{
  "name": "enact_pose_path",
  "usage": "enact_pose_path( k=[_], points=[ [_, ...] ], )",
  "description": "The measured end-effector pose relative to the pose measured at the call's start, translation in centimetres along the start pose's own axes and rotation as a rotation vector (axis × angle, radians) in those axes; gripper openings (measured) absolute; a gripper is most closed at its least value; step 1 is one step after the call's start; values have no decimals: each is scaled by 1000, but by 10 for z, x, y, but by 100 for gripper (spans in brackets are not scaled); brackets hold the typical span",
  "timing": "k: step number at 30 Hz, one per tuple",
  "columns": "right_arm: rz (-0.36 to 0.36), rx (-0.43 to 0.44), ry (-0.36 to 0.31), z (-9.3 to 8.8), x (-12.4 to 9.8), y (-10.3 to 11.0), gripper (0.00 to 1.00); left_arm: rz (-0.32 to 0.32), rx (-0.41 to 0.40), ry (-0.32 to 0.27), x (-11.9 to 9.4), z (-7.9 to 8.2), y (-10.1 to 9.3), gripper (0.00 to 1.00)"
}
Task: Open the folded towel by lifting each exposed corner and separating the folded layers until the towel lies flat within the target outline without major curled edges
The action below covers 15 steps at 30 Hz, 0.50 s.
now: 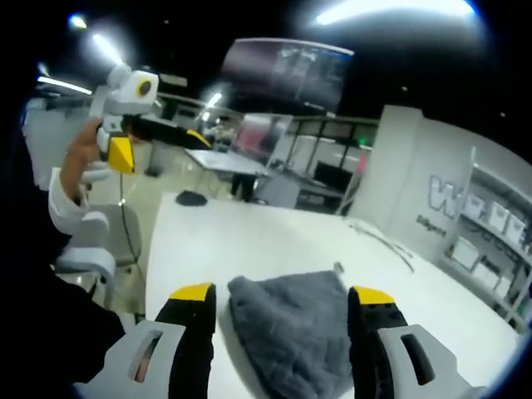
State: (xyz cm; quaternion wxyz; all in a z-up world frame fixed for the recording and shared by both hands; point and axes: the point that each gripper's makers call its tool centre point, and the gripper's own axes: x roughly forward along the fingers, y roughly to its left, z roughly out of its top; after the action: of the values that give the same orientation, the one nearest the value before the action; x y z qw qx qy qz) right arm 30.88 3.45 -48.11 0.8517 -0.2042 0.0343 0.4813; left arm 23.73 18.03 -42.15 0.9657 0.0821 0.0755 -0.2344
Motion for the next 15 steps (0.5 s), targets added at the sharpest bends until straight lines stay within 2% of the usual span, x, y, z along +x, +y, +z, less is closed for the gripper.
enact_pose_path(
  k=[9,15],
  points=[
    [-1,-47,18,-4,5,5,55,-1,-2,0,-1,0,0,99],
    [6,-52,13,-4,4,10,54,0,0,1,0,0,-1,99]
  ],
)
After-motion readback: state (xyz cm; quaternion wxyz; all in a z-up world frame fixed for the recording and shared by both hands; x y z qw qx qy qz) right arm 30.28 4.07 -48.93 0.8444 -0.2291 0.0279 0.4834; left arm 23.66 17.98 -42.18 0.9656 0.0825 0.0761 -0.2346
